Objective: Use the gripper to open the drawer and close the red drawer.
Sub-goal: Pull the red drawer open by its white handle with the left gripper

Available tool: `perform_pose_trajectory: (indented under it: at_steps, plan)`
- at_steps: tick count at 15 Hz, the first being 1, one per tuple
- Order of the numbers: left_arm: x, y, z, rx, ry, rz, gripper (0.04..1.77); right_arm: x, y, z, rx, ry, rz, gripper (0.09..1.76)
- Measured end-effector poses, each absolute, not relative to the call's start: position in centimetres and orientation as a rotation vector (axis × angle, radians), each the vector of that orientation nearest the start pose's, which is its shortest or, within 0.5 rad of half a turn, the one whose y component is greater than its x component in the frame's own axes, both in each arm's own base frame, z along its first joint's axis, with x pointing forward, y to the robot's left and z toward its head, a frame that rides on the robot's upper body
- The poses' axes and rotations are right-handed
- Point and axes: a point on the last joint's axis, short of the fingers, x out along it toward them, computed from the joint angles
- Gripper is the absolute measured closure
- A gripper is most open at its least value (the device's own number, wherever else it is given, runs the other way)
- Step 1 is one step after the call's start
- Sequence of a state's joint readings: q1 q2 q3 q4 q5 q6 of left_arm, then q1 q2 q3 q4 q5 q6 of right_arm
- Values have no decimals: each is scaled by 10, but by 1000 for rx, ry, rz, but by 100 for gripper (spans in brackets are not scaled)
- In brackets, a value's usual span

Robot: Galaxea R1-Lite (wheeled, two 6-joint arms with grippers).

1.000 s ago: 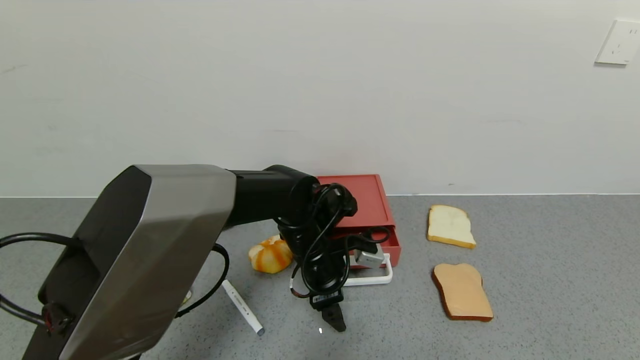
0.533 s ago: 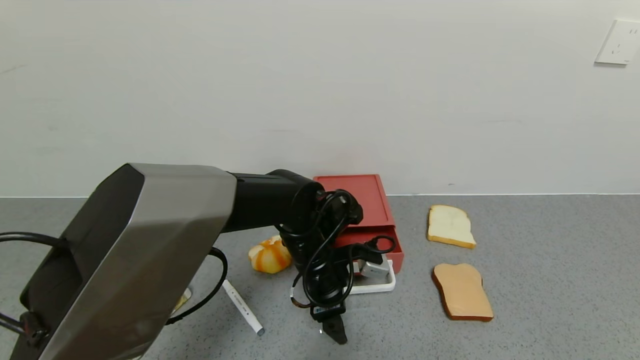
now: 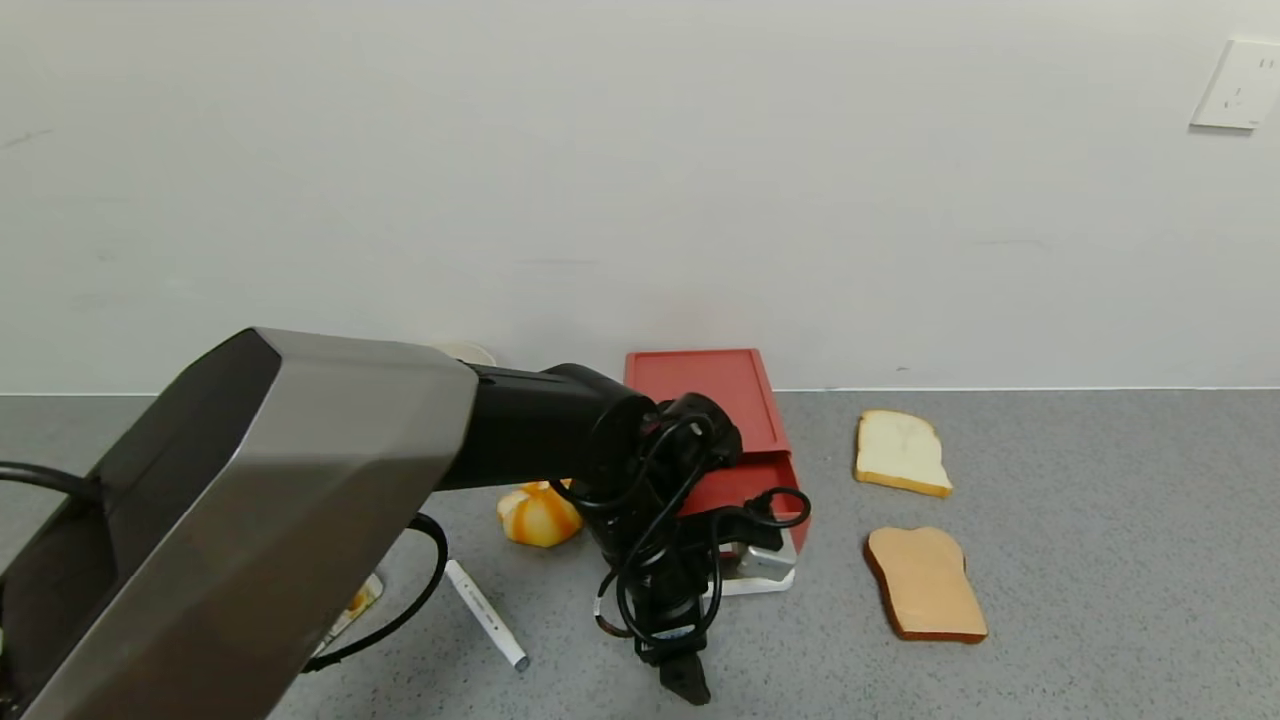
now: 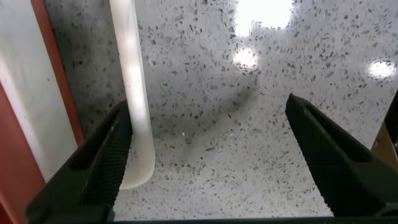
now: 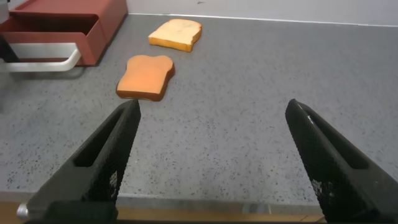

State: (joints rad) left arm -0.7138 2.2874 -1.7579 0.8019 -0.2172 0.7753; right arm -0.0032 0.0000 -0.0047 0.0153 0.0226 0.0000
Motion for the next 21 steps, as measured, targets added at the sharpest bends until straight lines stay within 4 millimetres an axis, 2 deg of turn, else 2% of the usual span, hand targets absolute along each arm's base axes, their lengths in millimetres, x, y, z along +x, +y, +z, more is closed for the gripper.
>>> perform_pose_trajectory:
  at_steps: [10,21]
  plan:
    - [281,-283,103,1000,1014,-1268,7,-23,1,75,0,11,19,14]
    - [257,-279,102,1029,1065,-1307,7,-23,1,75,0,11,19,14]
